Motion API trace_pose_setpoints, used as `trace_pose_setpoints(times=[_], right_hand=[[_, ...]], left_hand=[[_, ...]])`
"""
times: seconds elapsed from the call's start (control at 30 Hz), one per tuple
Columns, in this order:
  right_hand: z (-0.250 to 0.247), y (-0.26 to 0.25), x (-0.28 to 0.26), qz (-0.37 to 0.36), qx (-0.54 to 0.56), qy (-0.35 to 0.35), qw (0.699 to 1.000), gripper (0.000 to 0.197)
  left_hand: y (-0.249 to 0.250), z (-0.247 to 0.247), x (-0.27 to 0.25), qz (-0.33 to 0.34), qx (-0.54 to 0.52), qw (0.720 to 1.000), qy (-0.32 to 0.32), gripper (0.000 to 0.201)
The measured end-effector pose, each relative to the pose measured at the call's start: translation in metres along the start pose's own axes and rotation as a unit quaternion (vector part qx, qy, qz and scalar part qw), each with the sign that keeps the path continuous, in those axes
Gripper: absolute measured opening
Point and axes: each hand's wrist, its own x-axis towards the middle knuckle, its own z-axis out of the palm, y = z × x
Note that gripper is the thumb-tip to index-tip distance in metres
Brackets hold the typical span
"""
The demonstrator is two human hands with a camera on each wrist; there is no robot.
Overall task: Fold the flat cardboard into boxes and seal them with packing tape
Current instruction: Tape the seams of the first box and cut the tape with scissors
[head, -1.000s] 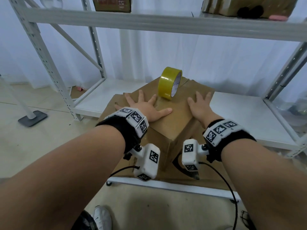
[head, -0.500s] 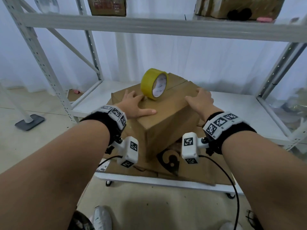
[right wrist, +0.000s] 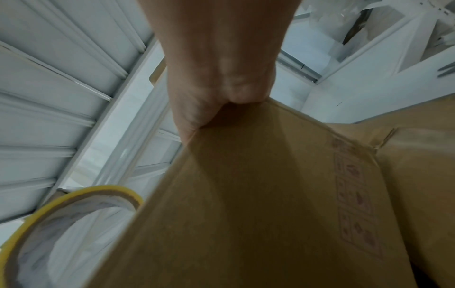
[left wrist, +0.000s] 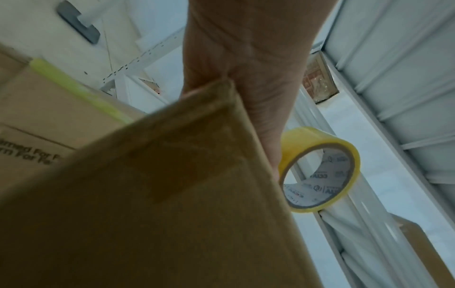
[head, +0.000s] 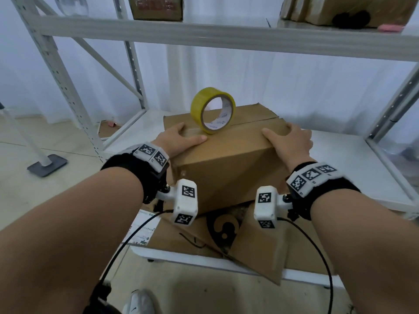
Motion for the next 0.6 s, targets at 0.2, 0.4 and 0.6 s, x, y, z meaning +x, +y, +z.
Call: trace_pose_setpoints(times=[0.2, 0.4, 0.6], right_hand=[[-0.023, -0.002, -0.055, 0.021, 0.005, 0.060, 0.998, 0.075], [-0.022, 0.001, -0.102, 0.046, -0.176, 0.003, 0.983, 0.071], [0.006, -0.080, -0.128, -0.275, -0.036, -0.057, 0.959, 0.070]], left_hand=[[0.008, -0.020, -0.035, 0.060, 0.031, 0.998, -0.002, 0.090], [-0.016, -0.015, -0.056, 0.059, 0.174, 0.983, -0.018, 0.088], [-0.032, -0.002, -0.056, 0.062, 0.180, 0.982, -0.009, 0.093]])
